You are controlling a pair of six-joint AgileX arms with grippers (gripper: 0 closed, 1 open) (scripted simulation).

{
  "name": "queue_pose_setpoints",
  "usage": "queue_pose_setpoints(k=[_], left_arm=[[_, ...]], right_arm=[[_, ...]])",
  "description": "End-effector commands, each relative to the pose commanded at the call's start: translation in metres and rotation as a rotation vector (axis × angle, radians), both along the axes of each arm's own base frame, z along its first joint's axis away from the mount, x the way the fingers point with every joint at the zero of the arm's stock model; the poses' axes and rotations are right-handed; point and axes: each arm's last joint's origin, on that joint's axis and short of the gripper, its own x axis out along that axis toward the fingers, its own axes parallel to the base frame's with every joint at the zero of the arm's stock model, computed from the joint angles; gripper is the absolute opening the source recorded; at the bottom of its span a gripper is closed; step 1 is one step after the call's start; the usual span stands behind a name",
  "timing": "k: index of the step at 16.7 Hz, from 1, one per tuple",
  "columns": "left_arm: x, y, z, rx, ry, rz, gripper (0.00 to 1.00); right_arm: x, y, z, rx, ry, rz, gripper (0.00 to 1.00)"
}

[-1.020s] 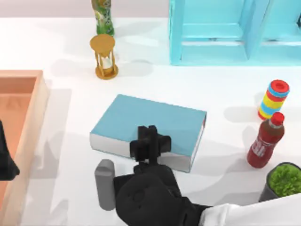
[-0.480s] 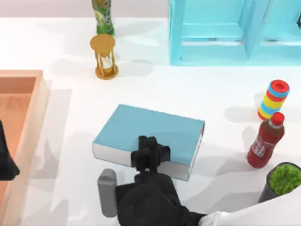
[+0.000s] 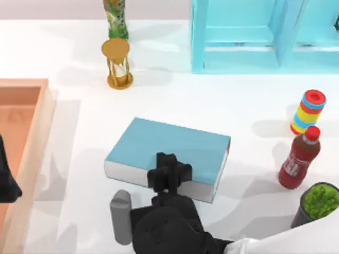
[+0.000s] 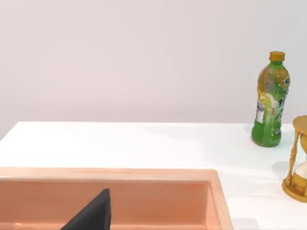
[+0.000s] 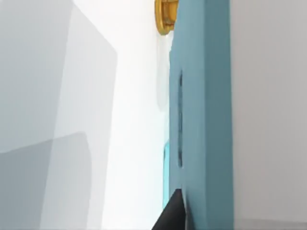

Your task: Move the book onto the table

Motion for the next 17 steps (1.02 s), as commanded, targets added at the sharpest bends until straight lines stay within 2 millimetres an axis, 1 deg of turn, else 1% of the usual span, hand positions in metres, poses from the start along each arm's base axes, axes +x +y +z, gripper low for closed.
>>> queue_pose_setpoints(k=[6, 7, 15, 17], left_arm=[[0.0, 0.0, 0.0, 0.0, 0.0, 0.0, 1.0], [0.0, 0.0, 0.0, 0.0, 0.0, 0.0, 1.0], [0.0, 0.0, 0.0, 0.0, 0.0, 0.0, 1.0], [0.0, 0.0, 0.0, 0.0, 0.0, 0.0, 1.0]], right_arm=[[0.0, 0.0, 0.0, 0.0, 0.0, 0.0, 0.98], [0.0, 0.0, 0.0, 0.0, 0.0, 0.0, 1.0], [-0.0003, -0.0002, -0.0007, -0.002, 0.001, 0.001, 1.0], [-0.0033, 0.0012, -0.0006, 0.004, 0.004, 0.003, 1.0]])
